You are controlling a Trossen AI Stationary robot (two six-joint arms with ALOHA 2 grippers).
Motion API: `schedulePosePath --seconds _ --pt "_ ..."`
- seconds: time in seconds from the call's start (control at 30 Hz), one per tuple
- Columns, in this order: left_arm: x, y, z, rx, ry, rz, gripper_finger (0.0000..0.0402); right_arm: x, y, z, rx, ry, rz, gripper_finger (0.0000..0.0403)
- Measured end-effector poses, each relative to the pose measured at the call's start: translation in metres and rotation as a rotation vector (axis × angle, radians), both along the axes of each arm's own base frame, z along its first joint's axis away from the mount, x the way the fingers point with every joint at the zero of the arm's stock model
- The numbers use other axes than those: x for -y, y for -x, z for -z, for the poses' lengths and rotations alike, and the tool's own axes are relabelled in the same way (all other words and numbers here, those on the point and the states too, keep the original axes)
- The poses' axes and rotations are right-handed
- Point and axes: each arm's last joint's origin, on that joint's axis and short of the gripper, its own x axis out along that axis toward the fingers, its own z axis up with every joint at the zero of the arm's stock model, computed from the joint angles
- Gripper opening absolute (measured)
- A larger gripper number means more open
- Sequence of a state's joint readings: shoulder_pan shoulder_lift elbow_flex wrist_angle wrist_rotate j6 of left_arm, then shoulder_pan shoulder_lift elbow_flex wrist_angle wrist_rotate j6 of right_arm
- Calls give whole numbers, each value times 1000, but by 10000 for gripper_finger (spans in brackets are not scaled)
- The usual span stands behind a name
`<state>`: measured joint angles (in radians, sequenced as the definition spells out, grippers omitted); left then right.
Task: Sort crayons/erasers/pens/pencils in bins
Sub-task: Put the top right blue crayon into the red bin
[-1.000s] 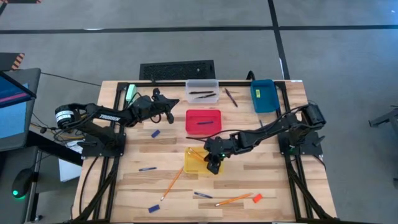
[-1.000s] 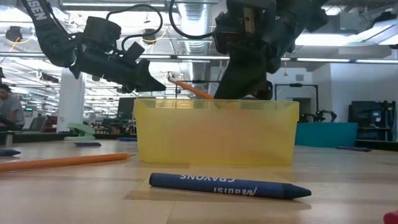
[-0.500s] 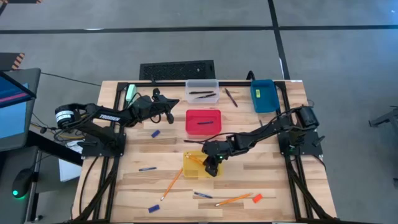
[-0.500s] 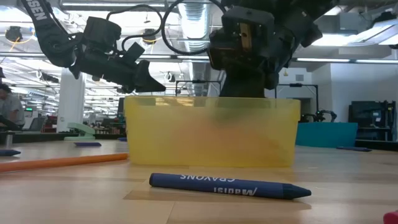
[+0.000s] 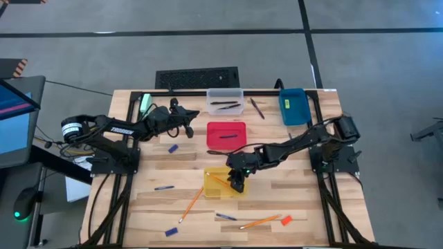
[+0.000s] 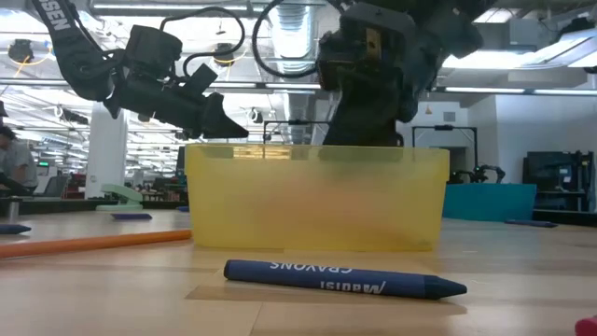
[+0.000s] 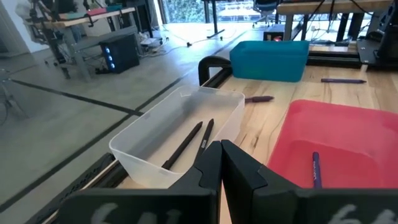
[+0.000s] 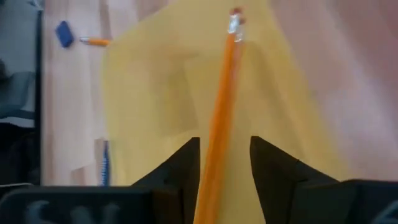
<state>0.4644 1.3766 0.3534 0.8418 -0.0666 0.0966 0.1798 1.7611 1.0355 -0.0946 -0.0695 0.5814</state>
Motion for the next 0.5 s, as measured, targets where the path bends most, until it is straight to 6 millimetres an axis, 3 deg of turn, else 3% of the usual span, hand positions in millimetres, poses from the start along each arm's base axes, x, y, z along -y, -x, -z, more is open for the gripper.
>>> schedulePosePath --seconds 0.2,0.37,0.5 --pt "0 0 0 -1 0 0 0 6 8 -10 -25 58 14 79" --pt "0 0 0 -11 -10 3 0 7 13 -6 -87 81 12 12" --pt "0 0 1 -16 -8 3 0 8 17 -3 -139 103 24 9"
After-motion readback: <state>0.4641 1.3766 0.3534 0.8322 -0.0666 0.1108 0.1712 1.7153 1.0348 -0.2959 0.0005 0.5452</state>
